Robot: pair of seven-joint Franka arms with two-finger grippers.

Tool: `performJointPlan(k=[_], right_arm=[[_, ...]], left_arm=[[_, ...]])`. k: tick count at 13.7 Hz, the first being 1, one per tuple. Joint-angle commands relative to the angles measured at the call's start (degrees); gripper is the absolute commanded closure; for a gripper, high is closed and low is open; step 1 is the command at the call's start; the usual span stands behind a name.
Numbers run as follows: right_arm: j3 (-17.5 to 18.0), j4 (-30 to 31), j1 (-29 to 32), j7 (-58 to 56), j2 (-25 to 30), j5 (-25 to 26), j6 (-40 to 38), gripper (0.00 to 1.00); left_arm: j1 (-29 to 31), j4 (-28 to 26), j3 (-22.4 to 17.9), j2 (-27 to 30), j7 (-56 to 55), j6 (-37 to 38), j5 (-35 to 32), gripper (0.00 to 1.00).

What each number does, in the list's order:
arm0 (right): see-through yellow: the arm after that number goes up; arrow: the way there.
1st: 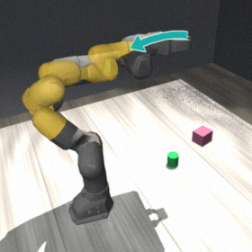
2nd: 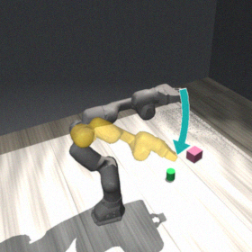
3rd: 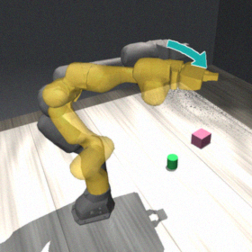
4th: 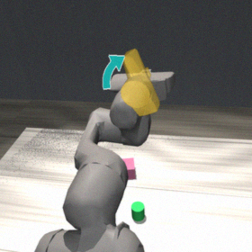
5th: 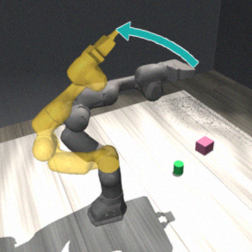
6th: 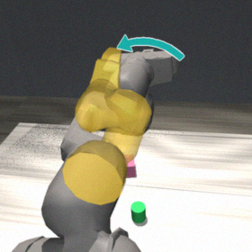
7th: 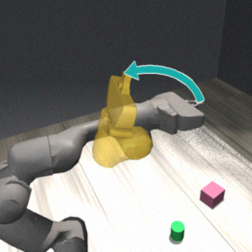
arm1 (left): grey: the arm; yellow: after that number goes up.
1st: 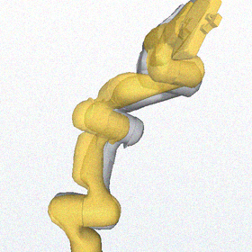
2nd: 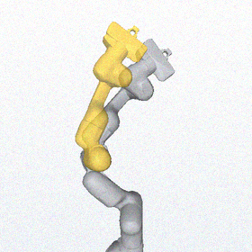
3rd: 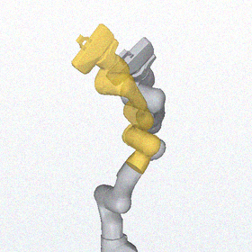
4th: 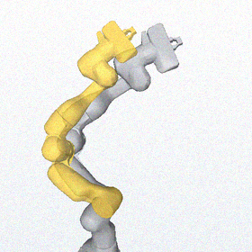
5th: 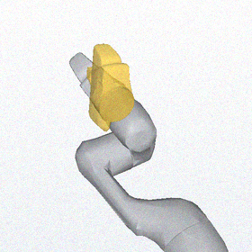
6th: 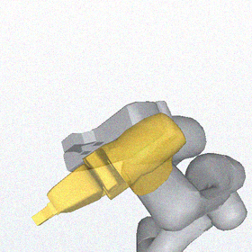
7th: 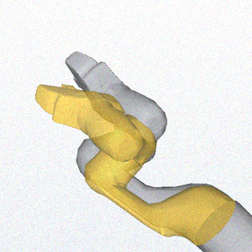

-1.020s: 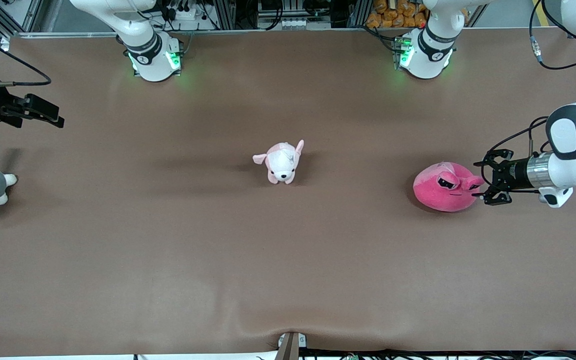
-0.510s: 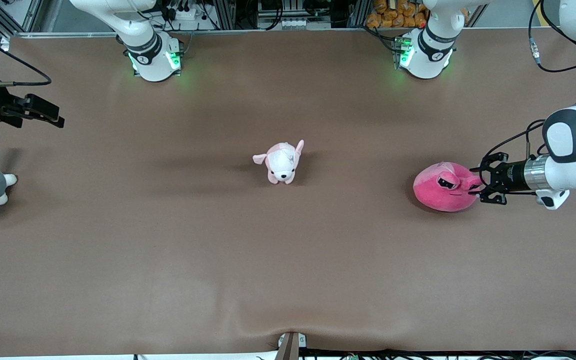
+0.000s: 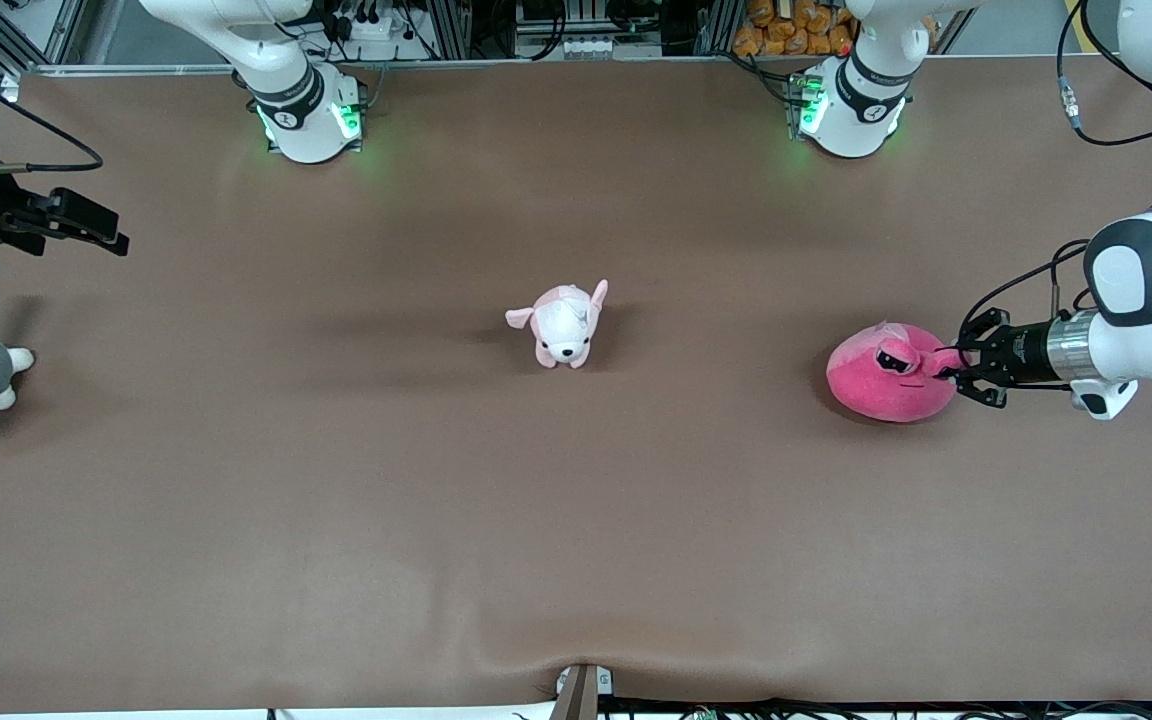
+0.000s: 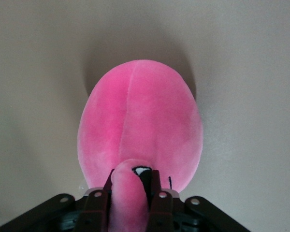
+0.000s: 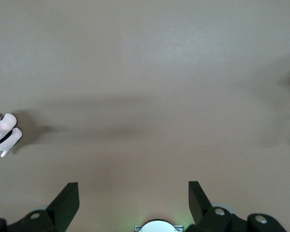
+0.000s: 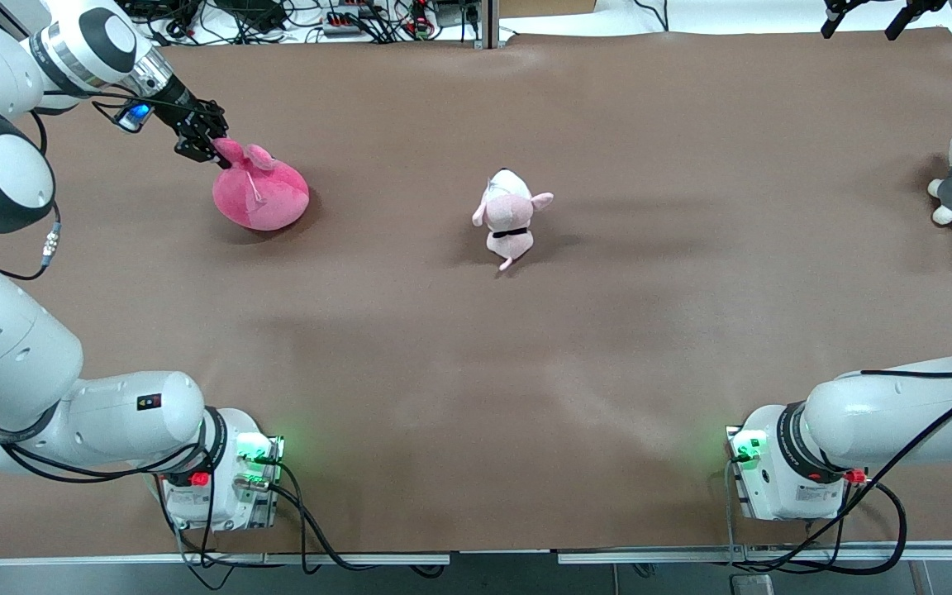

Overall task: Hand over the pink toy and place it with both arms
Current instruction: 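Lower the left gripper onto the pink plush's snout and close it, then lift the pink plush with the left gripper while the right gripper approaches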

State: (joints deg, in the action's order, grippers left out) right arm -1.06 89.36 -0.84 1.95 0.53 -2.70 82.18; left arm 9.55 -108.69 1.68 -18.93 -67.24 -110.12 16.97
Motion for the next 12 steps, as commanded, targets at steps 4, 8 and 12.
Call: performJointPlan(k=[4, 8, 12], right_arm=[[0.0, -0.6, -0.3, 0.7, -0.4, 0.2, -0.3, 0.0], [0.0, -0.7, -1.8, 0.8, -1.1, 0.1, -0.3, 0.0], [0.0, -0.9, -2.8, 0.7, -2.4, -0.1, 0.4, 0.0]], left_arm=[[0.1, 0.9, 0.6, 0.2, 0.1, 0.0, 1.0, 0.95], [-0.1, 2.6, 0.8, 1.0, 1.1, 2.1, 1.0, 1.0], [0.0, 8.0, 1.6, 1.3, 1.2, 8.5, 1.8, 1.0]])
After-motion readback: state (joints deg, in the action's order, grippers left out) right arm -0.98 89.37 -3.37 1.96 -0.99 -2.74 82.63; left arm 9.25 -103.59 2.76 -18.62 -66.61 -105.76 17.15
